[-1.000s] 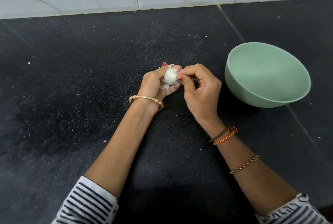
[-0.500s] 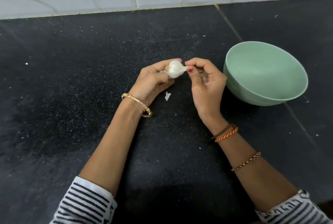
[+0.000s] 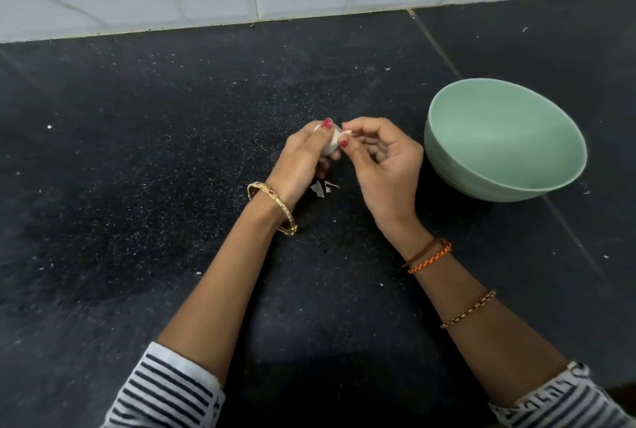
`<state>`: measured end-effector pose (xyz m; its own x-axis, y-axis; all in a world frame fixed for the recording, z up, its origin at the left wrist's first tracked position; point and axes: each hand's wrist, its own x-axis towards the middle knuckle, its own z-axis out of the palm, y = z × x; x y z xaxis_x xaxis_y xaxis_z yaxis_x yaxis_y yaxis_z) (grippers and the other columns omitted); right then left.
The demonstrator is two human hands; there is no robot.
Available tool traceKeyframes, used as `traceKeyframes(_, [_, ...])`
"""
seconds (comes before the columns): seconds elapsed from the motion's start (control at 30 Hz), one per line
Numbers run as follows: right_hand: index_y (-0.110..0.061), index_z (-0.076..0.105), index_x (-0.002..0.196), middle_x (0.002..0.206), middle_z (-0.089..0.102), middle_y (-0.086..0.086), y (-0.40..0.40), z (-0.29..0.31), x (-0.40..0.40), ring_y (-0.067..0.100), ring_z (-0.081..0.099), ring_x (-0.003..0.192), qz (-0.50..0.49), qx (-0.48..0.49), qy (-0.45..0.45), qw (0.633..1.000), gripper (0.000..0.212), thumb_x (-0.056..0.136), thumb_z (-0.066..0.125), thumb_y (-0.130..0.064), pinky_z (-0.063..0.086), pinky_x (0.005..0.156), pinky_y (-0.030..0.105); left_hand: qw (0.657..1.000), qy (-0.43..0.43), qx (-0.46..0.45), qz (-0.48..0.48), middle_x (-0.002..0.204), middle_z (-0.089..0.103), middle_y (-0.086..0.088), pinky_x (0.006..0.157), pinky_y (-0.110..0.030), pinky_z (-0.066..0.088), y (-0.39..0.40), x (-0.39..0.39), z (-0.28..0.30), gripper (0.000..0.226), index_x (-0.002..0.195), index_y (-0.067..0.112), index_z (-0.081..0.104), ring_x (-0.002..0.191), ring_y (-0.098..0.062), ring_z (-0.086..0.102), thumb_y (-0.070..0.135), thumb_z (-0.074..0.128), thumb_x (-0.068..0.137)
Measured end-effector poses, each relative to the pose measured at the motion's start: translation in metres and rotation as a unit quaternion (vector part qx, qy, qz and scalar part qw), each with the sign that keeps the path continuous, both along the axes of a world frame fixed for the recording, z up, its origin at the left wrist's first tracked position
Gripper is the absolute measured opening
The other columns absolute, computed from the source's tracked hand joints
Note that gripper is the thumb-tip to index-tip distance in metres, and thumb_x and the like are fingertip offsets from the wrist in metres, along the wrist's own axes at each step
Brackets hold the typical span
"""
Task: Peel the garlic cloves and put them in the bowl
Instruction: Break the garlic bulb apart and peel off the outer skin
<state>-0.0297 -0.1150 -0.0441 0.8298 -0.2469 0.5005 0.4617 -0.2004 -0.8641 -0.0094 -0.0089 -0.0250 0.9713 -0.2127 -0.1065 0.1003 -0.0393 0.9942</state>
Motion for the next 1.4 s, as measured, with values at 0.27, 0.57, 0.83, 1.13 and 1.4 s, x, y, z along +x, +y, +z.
traceKeyframes(0.27, [-0.004, 0.064, 0.075, 0.076, 0.055, -0.011, 0.000, -0.007, 0.002, 0.000, 0.054, 0.074, -0.064, -0.075, -0.073, 0.992, 0.011, 0.077, 0.062, 0.007, 0.045, 0.069, 0.016, 0.994, 0.034, -0.070, 0.072, 0.047, 0.044, 0.007, 0.053, -0.025, 0.032, -0.016, -0.007, -0.003, 0.046, 0.056, 0.014, 0.047, 0.049, -0.007, 0.040, 0.022, 0.035, 0.100])
traceKeyframes(0.57, [0.004, 0.065, 0.069, 0.072, 0.061, 0.008, 0.006, -0.005, -0.002, 0.011, 0.057, 0.074, -0.058, -0.139, -0.144, 0.978, 0.014, 0.072, 0.064, 0.018, 0.043, 0.073, 0.009, 0.980, 0.096, -0.156, 0.081, 0.044, 0.051, 0.004, 0.045, -0.020, 0.035, -0.004, -0.001, 0.003, 0.043, 0.064, 0.009, 0.055, 0.046, -0.009, 0.044, 0.018, 0.033, 0.099])
traceKeyframes(0.83, [-0.012, 0.061, 0.088, 0.084, 0.060, -0.009, -0.004, -0.002, 0.002, 0.009, 0.061, 0.081, -0.050, -0.035, -0.078, 0.995, 0.024, 0.081, 0.057, 0.010, 0.051, 0.073, 0.025, 0.977, 0.119, -0.176, 0.023, 0.069, 0.069, -0.003, 0.057, -0.017, 0.053, 0.014, 0.000, 0.007, 0.024, 0.095, 0.008, 0.062, 0.057, -0.011, 0.065, -0.002, 0.041, 0.092])
traceKeyframes(1.13, [-0.012, 0.064, 0.082, 0.084, 0.061, -0.007, -0.006, -0.002, 0.001, 0.012, 0.063, 0.082, -0.077, -0.052, -0.083, 0.992, 0.030, 0.077, 0.054, 0.016, 0.053, 0.072, 0.027, 0.985, 0.108, -0.126, -0.052, 0.074, 0.068, -0.004, 0.053, -0.016, 0.049, 0.013, -0.002, 0.009, 0.052, 0.100, 0.013, 0.062, 0.056, -0.008, 0.057, 0.050, 0.025, 0.095])
traceKeyframes(1.4, [-0.012, 0.065, 0.096, 0.090, 0.064, 0.000, -0.002, 0.000, -0.002, 0.006, 0.064, 0.081, -0.032, -0.040, -0.046, 0.998, 0.020, 0.082, 0.064, 0.001, 0.053, 0.073, 0.023, 0.993, 0.056, -0.096, -0.025, 0.063, 0.053, 0.006, 0.047, -0.013, 0.037, 0.001, -0.002, 0.004, 0.034, 0.084, 0.011, 0.059, 0.054, -0.003, 0.042, 0.027, 0.034, 0.100])
